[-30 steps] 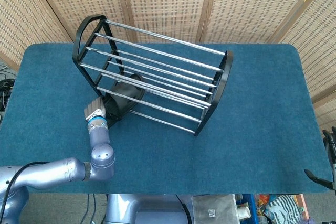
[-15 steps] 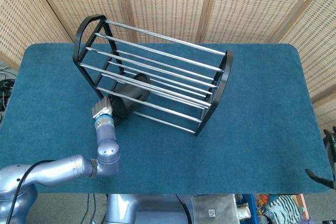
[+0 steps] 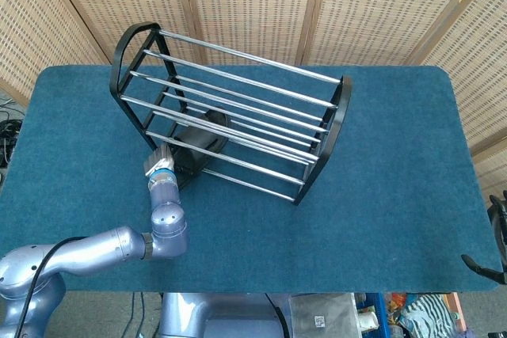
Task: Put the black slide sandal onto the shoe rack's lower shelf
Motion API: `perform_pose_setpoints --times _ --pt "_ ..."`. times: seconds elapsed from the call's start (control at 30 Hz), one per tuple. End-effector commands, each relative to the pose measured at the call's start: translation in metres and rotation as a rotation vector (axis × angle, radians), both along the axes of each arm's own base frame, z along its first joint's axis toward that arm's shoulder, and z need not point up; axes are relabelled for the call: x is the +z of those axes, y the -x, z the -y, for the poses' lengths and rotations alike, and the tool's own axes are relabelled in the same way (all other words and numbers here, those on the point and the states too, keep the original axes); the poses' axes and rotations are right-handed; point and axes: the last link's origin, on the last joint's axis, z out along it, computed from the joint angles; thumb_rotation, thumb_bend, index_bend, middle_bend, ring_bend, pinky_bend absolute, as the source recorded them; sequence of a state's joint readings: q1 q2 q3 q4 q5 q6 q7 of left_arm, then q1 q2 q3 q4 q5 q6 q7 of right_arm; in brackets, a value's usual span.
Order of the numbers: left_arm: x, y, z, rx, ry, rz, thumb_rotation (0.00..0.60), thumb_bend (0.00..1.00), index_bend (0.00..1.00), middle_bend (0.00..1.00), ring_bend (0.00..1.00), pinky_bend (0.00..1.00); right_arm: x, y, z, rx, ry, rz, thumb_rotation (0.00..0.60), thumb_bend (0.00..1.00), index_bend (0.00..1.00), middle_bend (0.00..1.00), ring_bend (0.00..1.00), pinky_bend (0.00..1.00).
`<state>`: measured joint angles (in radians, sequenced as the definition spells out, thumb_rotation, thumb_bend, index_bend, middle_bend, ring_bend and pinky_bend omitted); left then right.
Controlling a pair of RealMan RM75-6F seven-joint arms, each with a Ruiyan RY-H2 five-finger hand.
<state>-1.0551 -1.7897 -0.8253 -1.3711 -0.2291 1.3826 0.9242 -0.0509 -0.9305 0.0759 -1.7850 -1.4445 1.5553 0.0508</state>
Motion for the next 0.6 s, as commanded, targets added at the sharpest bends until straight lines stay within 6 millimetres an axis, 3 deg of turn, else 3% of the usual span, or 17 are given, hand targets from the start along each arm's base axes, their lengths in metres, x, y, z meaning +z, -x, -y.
perform_pose_setpoints --times 0.03,0.17,0.27,0.4,0.6 --pt "0.0 -0.004 -0.001 -0.001 -0.011 0.034 0.6 0.3 0.33 0.21 0.24 0.49 0.0 0.0 0.0 -0.001 -0.001 0.0 0.6 0.0 0.0 0.0 0.0 0.0" --pt "0.001 -0.01 0.0 -0.016 -0.014 0.047 0.6 0.3 0.15 0.03 0.05 0.31 0.0 0.0 -0.001 -0.001 0.0 0.001 0.6 0.0 0.0 0.0 0.0 0.0" --pt "0.001 -0.014 0.001 -0.025 -0.018 0.057 0.6 0.3 0.01 0.0 0.0 0.18 0.001 0.0 -0.001 -0.001 -0.001 0.003 0.6 0.0 0.0 0.0 0.0 0.0" --pt "0.0 -0.014 0.001 -0.039 -0.036 0.055 0.6 0.3 0.0 0.0 0.0 0.0 0.002 0.001 -0.001 -0.001 0.001 0.007 0.6 0.0 0.0 0.0 0.0 0.0" --pt "0.0 -0.016 0.003 -0.075 -0.06 0.065 0.6 0.3 0.0 0.0 0.0 0.0 0.003 0.001 -0.001 -0.002 0.001 0.009 0.6 0.0 0.0 0.0 0.0 0.0"
